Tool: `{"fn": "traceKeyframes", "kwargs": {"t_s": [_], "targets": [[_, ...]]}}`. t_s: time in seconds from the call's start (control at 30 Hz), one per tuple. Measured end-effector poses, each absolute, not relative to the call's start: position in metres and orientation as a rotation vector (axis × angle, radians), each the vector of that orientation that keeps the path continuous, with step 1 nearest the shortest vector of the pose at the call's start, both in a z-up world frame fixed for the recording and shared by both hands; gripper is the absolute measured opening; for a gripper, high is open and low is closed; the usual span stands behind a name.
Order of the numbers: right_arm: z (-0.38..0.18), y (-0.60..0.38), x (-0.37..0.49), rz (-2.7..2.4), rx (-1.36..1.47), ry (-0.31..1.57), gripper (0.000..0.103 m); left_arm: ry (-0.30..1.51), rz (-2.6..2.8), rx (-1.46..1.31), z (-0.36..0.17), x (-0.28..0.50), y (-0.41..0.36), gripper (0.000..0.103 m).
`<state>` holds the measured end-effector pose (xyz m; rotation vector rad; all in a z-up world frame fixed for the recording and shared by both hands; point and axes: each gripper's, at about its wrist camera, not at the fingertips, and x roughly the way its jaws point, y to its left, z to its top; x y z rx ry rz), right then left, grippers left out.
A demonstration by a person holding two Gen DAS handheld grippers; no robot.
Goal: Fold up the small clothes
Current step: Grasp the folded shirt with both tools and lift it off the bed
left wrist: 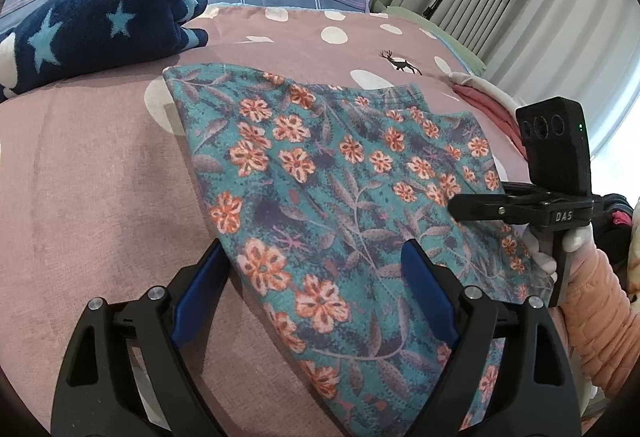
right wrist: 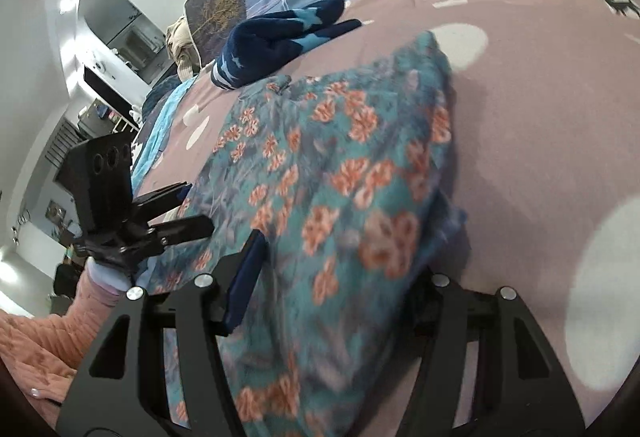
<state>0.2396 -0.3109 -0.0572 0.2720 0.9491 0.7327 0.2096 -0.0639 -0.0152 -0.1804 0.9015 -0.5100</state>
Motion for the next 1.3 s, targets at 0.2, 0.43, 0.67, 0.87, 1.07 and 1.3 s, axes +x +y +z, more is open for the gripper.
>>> {"fn": "traceKeyframes", "kwargs": {"t_s": [0.2, 0.43, 0.67, 0.87, 1.07, 1.3], "targets": [[-0.052, -0.306, 0.232, 0.632, 0.227, 0.922, 0.032, 0.893, -0.509, -0.192, -0.015, 0.212, -0.066, 0.04], [0.003, -0.283, 0.185, 0.53, 0.049, 0.752, 0.021, 0.774, -0.422, -0.03, 0.028, 0.185, -0.092, 0.018], [0.09, -0.336, 0.1, 0.394, 0.021, 0.487, 0.021, 0.549, -0.481, 0.109, 0.13, 0.143, -0.153, 0.018], [0.165, -0.41, 0.066, 0.21, -0.059, 0.359, 0.021, 0.387, -0.582, 0.205, 0.212, 0.136, -0.256, 0.018], [0.223, -0.512, 0.088, 0.026, -0.075, 0.346, 0.022, 0.331, -0.663, 0.22, 0.267, 0.171, -0.364, 0.018], [0.227, -0.612, 0.146, -0.168, -0.038, 0.395, 0.023, 0.335, -0.707, 0.286, 0.262, 0.241, -0.492, 0.019]]}}
